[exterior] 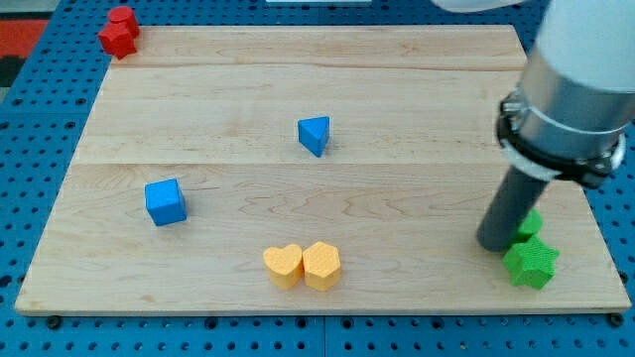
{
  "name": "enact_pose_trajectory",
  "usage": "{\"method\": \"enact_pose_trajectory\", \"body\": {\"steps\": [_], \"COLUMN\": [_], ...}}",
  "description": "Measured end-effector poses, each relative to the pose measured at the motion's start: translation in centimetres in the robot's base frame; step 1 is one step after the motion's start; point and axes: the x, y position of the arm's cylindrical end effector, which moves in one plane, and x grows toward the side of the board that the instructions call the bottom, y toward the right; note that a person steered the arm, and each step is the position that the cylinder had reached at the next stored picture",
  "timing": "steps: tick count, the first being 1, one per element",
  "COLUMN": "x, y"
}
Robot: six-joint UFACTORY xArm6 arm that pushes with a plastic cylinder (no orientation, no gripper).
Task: Move the green circle top right to the green star
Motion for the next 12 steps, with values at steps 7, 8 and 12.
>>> {"method": "enact_pose_trajectory", "body": {"steps": [7, 8, 12], "x": [-10.7, -11.4, -3.8], "y": [-2.1, 4.6, 3.8]}}
